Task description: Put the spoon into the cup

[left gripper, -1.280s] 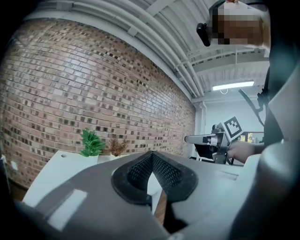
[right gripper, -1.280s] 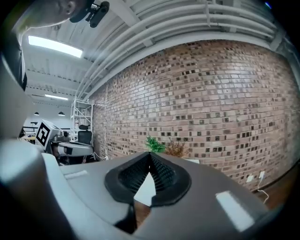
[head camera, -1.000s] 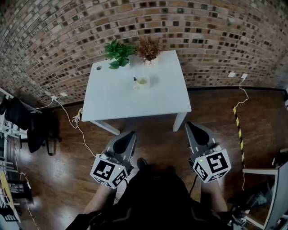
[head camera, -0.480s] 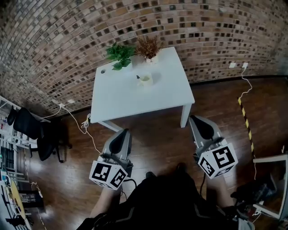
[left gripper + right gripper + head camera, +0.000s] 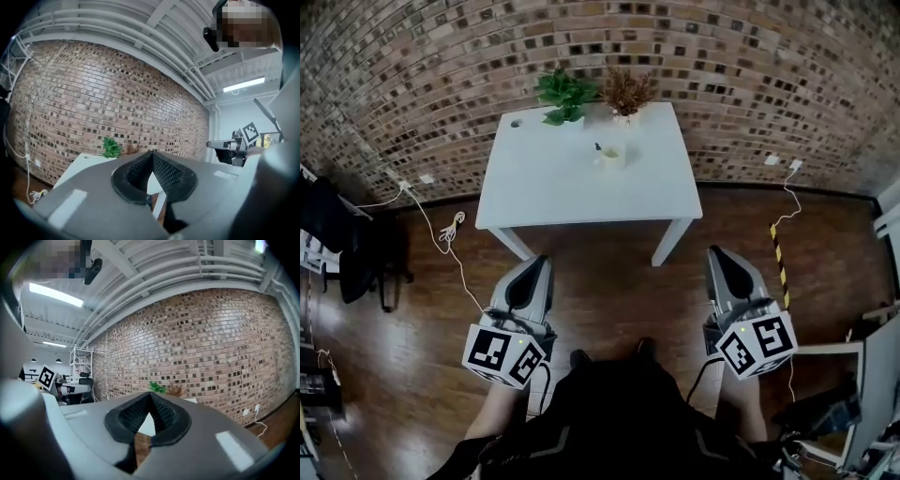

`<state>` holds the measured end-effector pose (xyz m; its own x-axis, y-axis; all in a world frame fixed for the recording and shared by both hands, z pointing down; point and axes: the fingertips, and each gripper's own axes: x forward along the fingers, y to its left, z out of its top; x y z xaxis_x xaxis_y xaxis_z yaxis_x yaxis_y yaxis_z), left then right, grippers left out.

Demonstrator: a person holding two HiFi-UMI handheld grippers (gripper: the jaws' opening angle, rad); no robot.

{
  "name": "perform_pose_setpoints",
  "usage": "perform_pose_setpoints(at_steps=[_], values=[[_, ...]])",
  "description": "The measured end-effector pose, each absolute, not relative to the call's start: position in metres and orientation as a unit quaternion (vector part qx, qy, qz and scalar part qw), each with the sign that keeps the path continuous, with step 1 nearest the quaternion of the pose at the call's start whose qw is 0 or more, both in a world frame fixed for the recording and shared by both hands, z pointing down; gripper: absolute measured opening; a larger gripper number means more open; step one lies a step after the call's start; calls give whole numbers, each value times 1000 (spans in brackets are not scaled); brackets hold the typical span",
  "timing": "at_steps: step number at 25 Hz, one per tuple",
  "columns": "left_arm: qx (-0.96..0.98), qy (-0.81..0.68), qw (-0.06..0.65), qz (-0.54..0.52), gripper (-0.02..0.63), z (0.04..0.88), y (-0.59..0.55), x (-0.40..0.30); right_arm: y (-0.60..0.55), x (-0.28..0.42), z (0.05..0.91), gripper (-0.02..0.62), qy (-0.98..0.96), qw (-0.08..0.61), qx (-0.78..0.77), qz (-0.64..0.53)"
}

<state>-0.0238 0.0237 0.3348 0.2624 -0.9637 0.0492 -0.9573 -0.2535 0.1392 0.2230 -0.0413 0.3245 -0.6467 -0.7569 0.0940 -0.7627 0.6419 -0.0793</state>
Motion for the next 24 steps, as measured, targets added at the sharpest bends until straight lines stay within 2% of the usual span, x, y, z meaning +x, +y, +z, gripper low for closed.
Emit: perform_pose_setpoints(at_steps=[24], values=[[776,-625,76,-37,5,327,25,-5,-51,219,315,6,-921,21,385,46]])
